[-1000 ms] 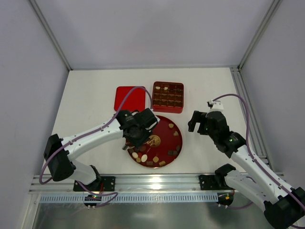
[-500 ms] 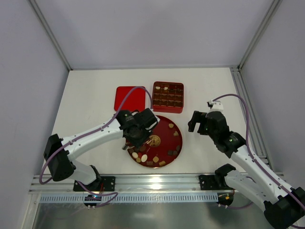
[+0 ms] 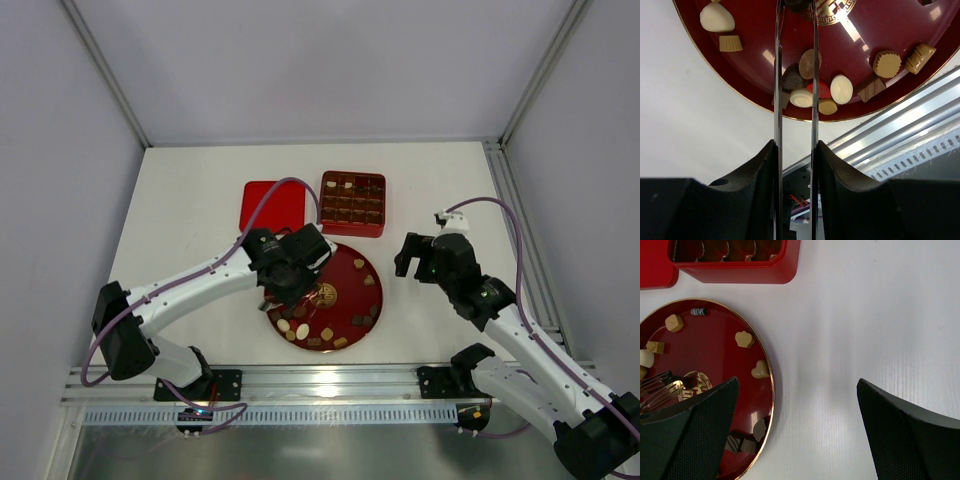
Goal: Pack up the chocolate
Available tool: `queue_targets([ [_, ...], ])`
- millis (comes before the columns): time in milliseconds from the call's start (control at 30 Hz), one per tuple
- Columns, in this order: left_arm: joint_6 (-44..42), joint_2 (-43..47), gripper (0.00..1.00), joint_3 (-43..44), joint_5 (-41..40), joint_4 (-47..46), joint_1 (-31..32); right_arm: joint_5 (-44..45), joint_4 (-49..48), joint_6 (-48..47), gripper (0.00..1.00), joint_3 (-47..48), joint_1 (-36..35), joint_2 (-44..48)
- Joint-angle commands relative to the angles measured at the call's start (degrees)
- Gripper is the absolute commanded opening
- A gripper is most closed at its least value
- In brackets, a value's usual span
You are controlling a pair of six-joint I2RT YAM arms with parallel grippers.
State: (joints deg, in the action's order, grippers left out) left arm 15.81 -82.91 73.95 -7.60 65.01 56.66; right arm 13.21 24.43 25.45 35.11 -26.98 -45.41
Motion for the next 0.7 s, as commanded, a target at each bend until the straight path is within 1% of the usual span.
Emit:
queue_targets([
  [0, -0.87, 1.44, 0.36, 2.07, -1.28, -0.50, 0.20, 1.20, -2.01, -0.14, 1.00, 0.92, 0.17, -0.21],
  [667, -0.87, 1.53, 0.36, 3.13, -1.98, 0.38, 0.20, 1.20, -1.75, 0.12, 1.00, 0.57, 0.17, 0.14],
])
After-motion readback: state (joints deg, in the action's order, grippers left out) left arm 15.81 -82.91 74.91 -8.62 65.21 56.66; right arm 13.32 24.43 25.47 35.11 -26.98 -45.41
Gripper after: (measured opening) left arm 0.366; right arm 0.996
